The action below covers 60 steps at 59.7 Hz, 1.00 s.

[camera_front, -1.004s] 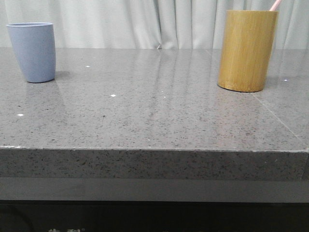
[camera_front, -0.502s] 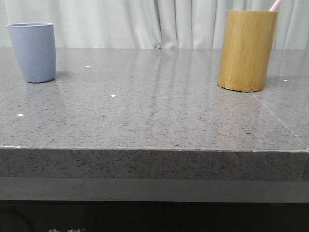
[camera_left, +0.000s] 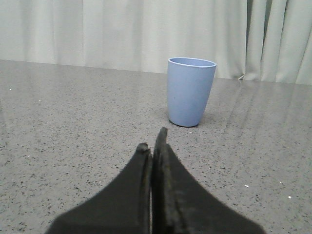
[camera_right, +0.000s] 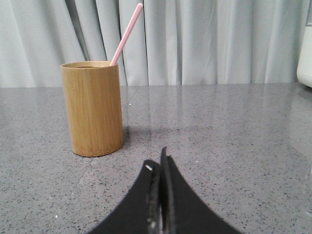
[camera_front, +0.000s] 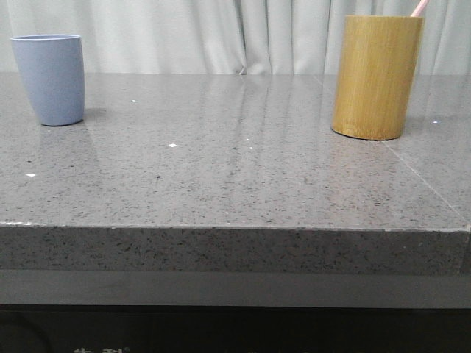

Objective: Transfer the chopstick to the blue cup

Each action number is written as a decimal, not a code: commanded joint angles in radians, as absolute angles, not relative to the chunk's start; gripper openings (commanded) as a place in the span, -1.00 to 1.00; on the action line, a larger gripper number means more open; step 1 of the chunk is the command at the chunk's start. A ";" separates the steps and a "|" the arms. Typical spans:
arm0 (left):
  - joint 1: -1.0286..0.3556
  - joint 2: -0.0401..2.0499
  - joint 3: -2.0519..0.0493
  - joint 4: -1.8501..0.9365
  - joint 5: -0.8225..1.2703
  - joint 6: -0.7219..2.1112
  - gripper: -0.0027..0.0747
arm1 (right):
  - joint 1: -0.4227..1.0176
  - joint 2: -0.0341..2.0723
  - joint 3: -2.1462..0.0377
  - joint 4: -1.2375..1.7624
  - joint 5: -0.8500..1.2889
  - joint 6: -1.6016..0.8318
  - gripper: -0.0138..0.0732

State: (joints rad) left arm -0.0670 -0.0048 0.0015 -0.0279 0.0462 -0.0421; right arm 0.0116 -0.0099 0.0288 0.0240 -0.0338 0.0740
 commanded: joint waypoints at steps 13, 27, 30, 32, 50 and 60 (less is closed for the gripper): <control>-0.068 -0.031 0.011 -0.034 -0.038 -0.046 -0.98 | 0.005 -0.032 0.023 0.014 -0.112 0.069 -0.84; -0.068 -0.031 0.010 -0.034 -0.098 -0.046 -0.98 | 0.005 -0.032 0.022 0.014 -0.184 0.069 -0.84; -0.068 -0.031 0.002 -0.034 -0.128 -0.046 -0.98 | 0.005 -0.032 0.017 0.014 -0.197 0.069 -0.84; -0.068 -0.031 -0.007 -0.034 -0.148 -0.046 -0.98 | 0.005 -0.032 0.006 0.015 -0.190 0.069 -0.84; -0.068 0.064 -0.291 0.000 0.098 -0.046 -0.98 | 0.005 0.032 -0.309 0.016 0.263 0.069 -0.82; -0.068 0.274 -0.448 0.000 0.247 -0.046 -0.98 | 0.005 0.194 -0.488 0.018 0.376 0.069 -0.82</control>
State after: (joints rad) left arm -0.0670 0.1661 -0.3676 0.0000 0.2544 -0.0421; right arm 0.0116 0.1087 -0.3922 0.0240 0.3923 0.0740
